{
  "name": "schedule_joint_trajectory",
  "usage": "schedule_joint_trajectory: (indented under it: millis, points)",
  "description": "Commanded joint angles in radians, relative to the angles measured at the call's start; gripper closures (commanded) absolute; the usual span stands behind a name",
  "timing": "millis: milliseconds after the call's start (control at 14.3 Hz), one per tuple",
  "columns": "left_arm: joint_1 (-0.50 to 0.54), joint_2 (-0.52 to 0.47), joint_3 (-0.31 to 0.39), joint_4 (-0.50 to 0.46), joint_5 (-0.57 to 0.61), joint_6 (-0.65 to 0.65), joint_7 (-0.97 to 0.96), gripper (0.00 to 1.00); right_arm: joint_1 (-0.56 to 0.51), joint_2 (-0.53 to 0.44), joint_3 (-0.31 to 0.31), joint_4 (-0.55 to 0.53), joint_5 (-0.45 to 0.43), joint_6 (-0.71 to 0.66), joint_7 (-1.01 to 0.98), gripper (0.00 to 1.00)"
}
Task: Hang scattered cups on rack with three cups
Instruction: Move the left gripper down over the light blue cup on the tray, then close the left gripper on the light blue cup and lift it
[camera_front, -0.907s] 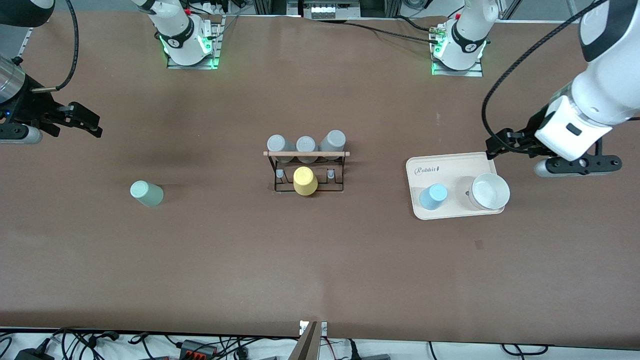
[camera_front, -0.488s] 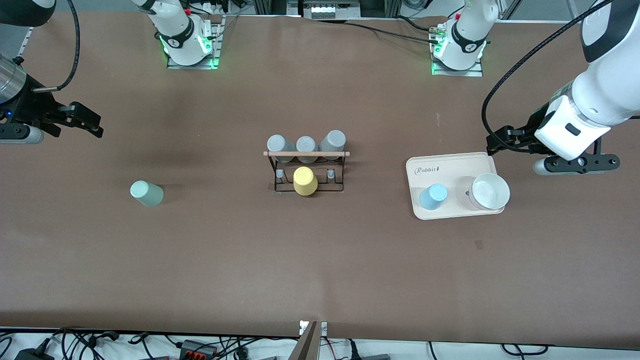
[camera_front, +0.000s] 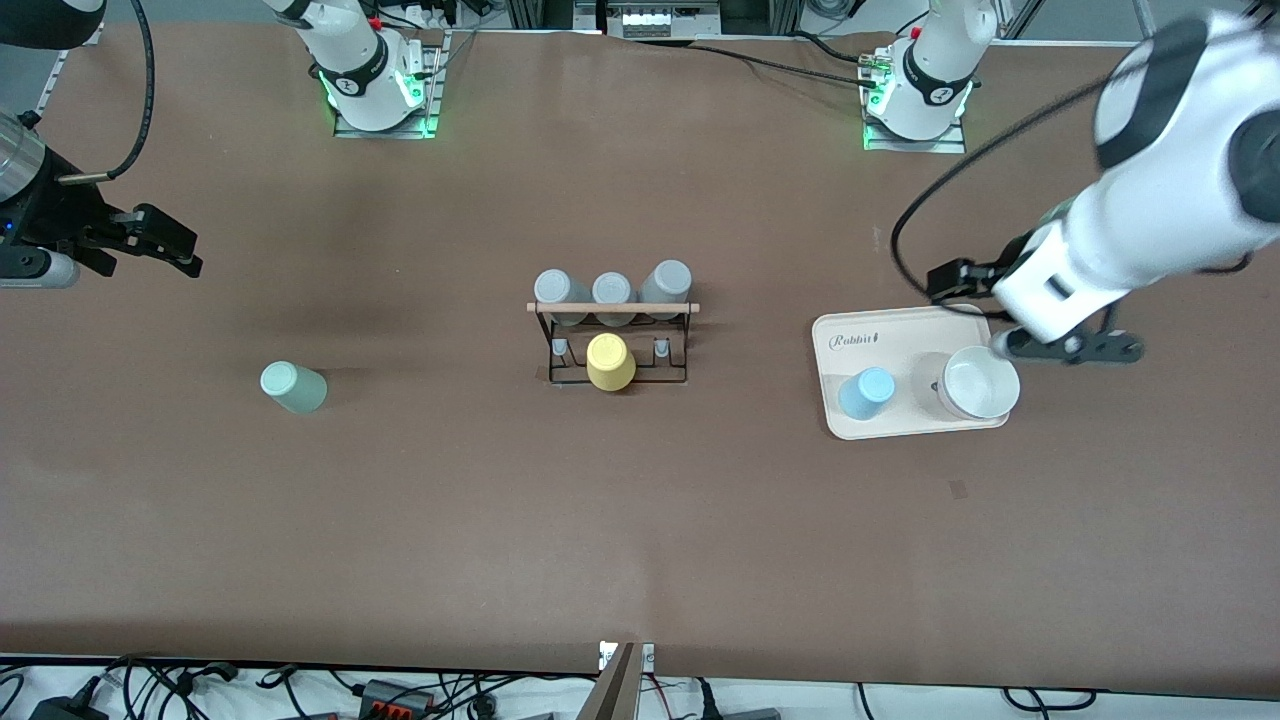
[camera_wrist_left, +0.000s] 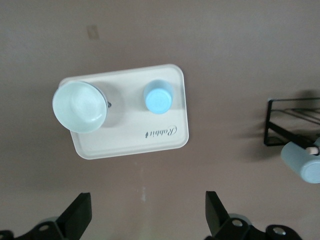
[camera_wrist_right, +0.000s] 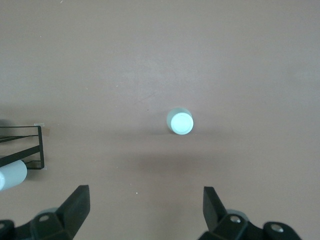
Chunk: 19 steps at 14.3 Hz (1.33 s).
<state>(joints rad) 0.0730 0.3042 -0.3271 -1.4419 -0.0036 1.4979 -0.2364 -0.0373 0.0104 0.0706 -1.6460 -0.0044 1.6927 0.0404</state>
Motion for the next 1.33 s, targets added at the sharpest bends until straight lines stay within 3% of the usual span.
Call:
schedule_joint_trajectory:
  millis: [0,140,419,837,1256]
  points:
    - [0.005,0.146,-0.003,0.02,-0.003,-0.011,0.014,0.0,-0.001,0.013,0.006,0.029,-0.005,-0.024,0.012,0.0]
    - [-0.012,0.248,0.0,0.023,0.007,0.011,0.008,0.0,-0.001,0.013,0.006,0.028,-0.005,-0.024,0.012,0.0]
    - [-0.013,0.326,0.003,0.003,0.008,0.125,0.009,0.0,-0.001,0.013,0.006,0.026,-0.005,-0.025,0.013,0.0]
    - [-0.021,0.34,0.0,-0.117,0.082,0.324,0.009,0.0,-0.007,0.011,0.006,0.026,-0.005,-0.047,0.016,0.0]
    - [-0.027,0.378,0.002,-0.129,0.083,0.366,0.009,0.0,0.0,0.013,0.005,0.029,-0.034,-0.039,0.018,0.0]
